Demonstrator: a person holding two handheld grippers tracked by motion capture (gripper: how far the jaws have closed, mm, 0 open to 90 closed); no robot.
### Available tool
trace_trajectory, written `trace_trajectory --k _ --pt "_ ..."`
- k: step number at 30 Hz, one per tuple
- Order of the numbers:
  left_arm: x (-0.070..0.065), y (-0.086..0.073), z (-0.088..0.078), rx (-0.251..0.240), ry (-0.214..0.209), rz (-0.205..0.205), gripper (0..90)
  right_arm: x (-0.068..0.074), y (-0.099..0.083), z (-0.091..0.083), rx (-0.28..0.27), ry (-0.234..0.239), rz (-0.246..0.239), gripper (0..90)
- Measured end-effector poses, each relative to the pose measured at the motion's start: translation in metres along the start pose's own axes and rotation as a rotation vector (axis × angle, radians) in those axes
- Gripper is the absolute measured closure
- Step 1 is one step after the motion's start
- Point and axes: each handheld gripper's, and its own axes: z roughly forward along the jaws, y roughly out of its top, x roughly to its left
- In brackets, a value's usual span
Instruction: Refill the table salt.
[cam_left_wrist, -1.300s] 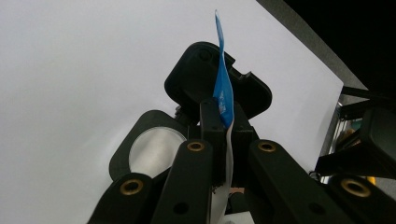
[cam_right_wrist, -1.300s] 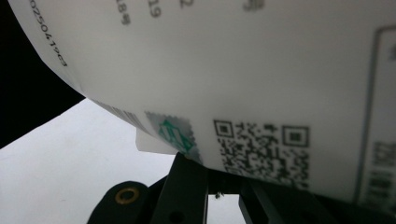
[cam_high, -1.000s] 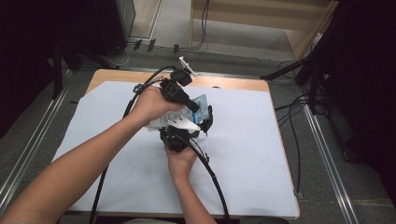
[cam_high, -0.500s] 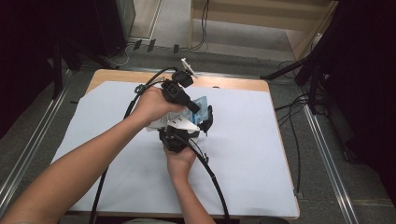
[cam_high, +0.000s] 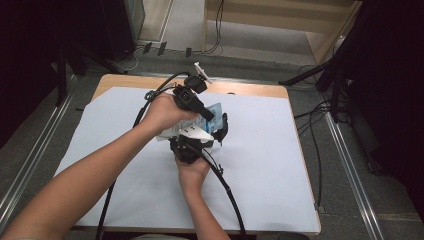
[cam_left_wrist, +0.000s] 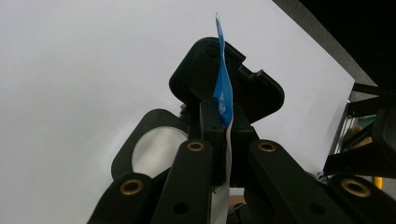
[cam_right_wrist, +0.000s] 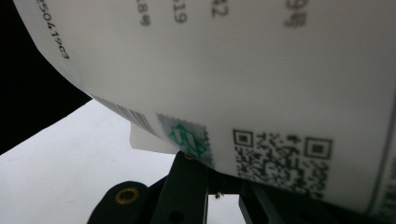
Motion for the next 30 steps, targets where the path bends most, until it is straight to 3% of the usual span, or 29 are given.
trace_trajectory --k 30 --pt "0.0021 0.0018 0.0044 -0.003 0.003 -0.012 90.0 -0.0002 0.0019 -0.0002 0.002 0.007 0.010 90.0"
